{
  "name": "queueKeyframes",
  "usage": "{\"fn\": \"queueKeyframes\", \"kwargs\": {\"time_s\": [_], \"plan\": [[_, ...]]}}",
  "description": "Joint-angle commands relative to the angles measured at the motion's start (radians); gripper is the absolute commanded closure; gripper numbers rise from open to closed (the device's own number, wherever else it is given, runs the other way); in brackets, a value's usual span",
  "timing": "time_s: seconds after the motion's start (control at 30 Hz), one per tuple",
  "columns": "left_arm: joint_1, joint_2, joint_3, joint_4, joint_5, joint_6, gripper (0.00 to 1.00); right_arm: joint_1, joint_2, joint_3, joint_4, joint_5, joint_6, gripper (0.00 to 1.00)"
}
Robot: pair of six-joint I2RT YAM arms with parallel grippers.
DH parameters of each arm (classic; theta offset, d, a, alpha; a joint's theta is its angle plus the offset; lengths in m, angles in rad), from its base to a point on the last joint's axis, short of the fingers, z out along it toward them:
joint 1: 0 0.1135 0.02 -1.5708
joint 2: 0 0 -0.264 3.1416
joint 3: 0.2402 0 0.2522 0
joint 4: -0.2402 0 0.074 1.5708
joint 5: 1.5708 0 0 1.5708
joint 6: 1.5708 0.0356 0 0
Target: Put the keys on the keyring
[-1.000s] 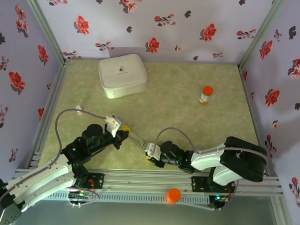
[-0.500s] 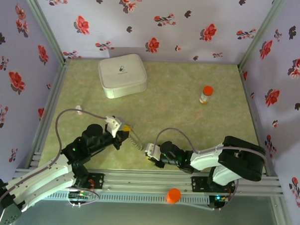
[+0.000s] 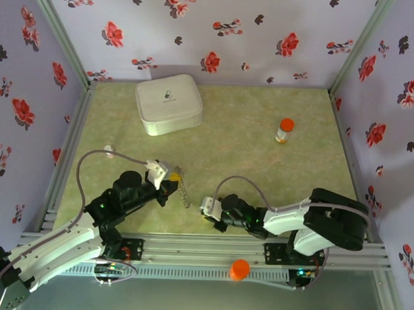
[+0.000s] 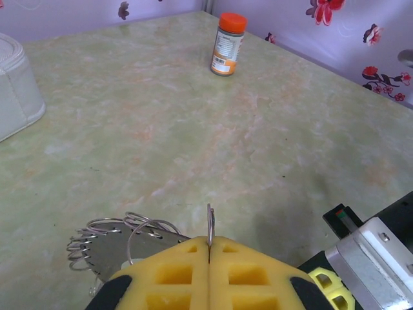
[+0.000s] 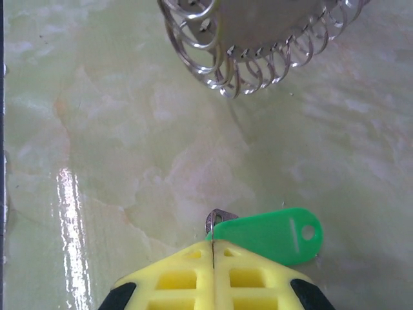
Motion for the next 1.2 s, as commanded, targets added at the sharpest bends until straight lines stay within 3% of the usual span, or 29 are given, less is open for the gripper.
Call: {"fn": "queueKeyframes", "kwargs": {"time_s": [0.0,0.33,0.57,0.9,1.17], "plan": [[-0.005,-0.009,0.003,0.065,0.027,0.020,1.00,-0.008,-0.092,0.003,-0.048,0.007,0.001,1.00],[-0.005,-0.032,0.008,0.070,0.112,0.099,1.00,-0.022,-0.403,0.132,-0.465,0.029,-0.022,1.00],[-0.005,-0.025,0.056,-0.025,0.159,0.092,1.00,-0.022,-0.424,0.321,-0.697,0.117,-0.146,1.00],[-0.007,0.039,0.082,-0.032,0.240,0.094,1.00,-0.026,-0.418,0.411,-0.735,0.017,-0.163,1.00],[-0.010,0.058,0.081,-0.029,0.278,0.088,1.00,-0.029,-0.370,0.446,-0.693,0.013,-0.111,1.00]]}}
